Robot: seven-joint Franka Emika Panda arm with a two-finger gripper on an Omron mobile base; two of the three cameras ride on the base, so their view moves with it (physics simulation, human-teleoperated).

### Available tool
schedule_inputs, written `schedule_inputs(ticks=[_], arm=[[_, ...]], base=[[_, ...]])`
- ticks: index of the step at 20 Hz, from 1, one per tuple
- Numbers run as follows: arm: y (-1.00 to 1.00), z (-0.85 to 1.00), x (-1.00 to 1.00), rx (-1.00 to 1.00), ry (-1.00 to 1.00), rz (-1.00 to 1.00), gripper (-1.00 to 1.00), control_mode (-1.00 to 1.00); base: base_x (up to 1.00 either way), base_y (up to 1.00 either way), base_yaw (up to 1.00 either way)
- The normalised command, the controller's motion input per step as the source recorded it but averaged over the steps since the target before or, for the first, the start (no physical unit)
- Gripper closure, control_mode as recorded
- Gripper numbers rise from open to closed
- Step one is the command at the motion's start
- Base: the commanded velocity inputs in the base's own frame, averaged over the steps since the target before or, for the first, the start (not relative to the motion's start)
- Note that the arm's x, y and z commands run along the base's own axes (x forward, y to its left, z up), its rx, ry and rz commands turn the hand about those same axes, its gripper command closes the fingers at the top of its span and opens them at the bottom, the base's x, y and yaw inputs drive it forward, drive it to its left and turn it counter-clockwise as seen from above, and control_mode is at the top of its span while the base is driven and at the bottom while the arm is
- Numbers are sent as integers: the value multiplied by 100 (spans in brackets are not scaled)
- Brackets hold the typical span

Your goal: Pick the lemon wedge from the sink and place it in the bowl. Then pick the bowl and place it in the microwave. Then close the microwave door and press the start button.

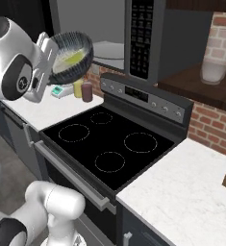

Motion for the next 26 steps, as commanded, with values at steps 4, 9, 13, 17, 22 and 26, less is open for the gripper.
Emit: schedule_inputs(ticks=[4,9,13,17,22,26], arm=[[0,10,58,2,-19,-6,100,-100],[0,10,69,4,-16,-7,100,-100],[-1,9,63,5,0,-2,100,-100],[-5,13,51,5,3,0,100,-100],[0,18,58,0,0,0,100,-100],[0,5,72,0,0,0,100,-100]], base=[[0,0,0],[0,0,0],[0,0,0],[0,0,0],[0,0,0],[0,0,0]])
